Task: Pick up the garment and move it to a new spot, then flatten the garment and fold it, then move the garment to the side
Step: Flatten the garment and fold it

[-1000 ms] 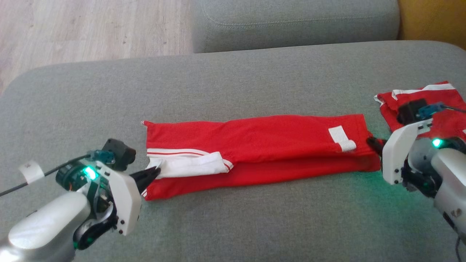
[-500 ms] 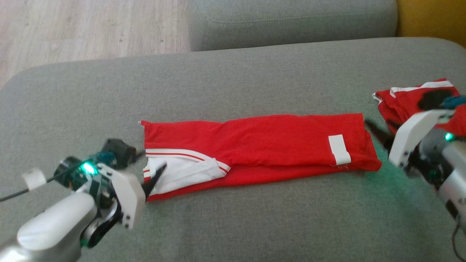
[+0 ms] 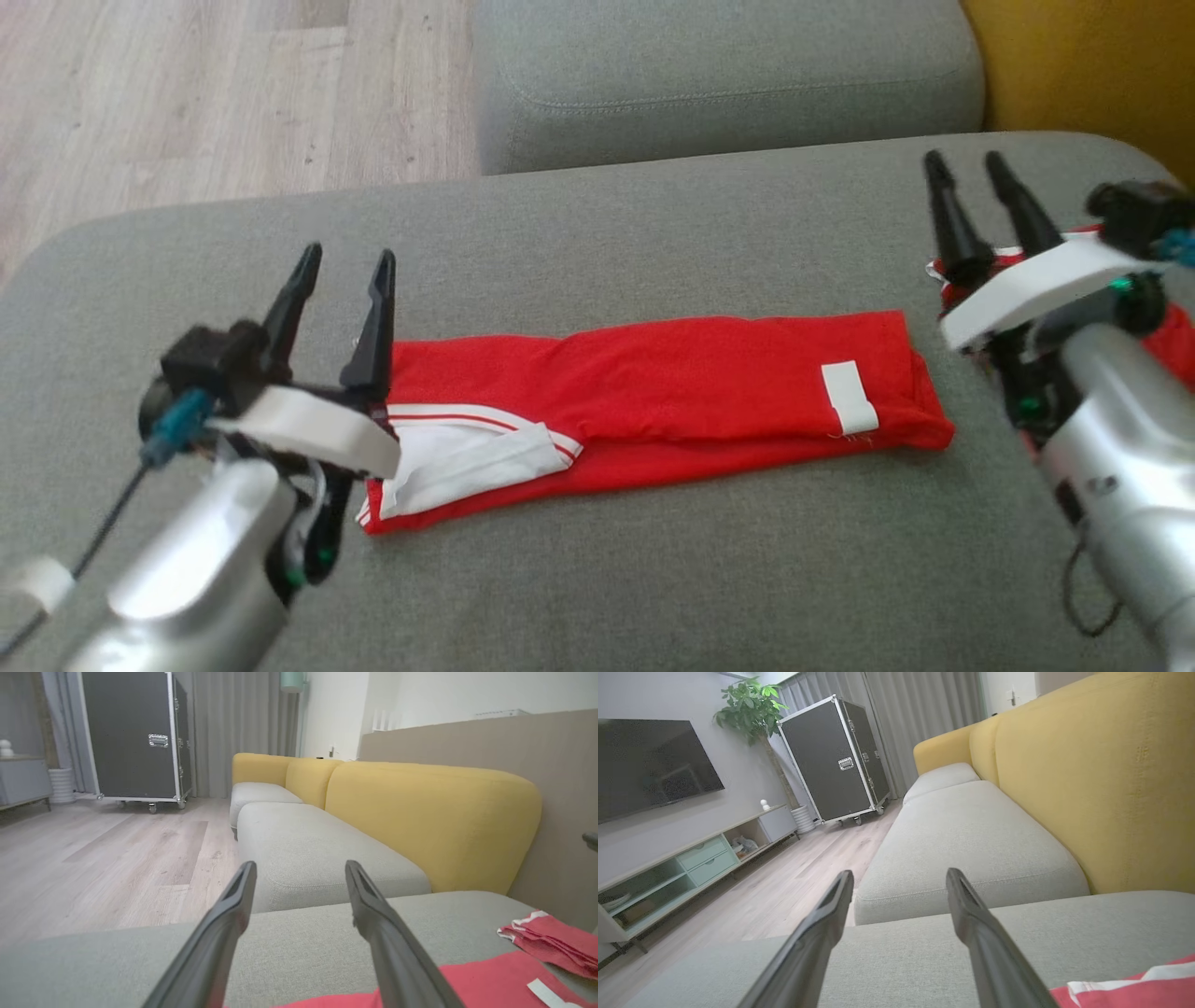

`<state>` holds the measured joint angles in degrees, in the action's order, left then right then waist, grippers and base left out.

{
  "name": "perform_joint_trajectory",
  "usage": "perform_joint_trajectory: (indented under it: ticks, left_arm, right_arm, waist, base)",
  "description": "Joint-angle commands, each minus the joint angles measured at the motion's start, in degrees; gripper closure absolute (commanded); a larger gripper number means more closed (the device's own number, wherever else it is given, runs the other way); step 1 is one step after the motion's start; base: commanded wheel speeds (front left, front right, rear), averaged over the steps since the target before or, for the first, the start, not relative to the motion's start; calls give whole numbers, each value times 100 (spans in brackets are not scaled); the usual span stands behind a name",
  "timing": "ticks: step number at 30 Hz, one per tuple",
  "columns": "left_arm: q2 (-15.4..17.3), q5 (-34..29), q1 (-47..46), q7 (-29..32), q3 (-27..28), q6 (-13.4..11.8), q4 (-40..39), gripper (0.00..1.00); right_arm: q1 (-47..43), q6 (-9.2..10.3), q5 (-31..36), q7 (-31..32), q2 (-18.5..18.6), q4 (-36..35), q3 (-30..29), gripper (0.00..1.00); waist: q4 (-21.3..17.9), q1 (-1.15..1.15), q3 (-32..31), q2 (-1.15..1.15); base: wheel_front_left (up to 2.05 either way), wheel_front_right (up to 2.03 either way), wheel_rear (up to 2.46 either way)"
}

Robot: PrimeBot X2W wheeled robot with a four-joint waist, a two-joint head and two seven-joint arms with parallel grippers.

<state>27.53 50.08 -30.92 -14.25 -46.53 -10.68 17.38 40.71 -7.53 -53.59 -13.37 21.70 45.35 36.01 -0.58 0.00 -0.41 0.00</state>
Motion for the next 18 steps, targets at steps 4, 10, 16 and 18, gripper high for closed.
perform_joint_trajectory:
  ticks: [4, 10, 16, 18]
  left_arm:
    - [-215, -562, 334, -70, 1017, -154, -500, 0]
    - [-961, -1642, 1667, -73, 2268, 96, -943, 0]
    - [-1466, -2298, 2366, -73, 2937, 552, -846, 0]
    - [-1616, -2451, 2409, -74, 3117, 701, -816, 0]
  right_arm:
    - [-321, 4, 823, -157, -391, -274, -720, 0]
    - [-1964, 4, 2911, -162, -1477, -1570, -2737, 0]
    - [-2895, 4, 3790, -162, -1856, -2186, -3153, 0]
    - [-2964, 4, 3875, -162, -1873, -2255, -3173, 0]
  waist:
    - [8, 0, -6, 0]
    - [-1, 0, 12, 0]
    - [15, 0, 67, 0]
    - [35, 0, 113, 0]
  base:
    - [0, 0, 0]
    - [0, 0, 0]
    - [0, 0, 0]
    - [0, 0, 0]
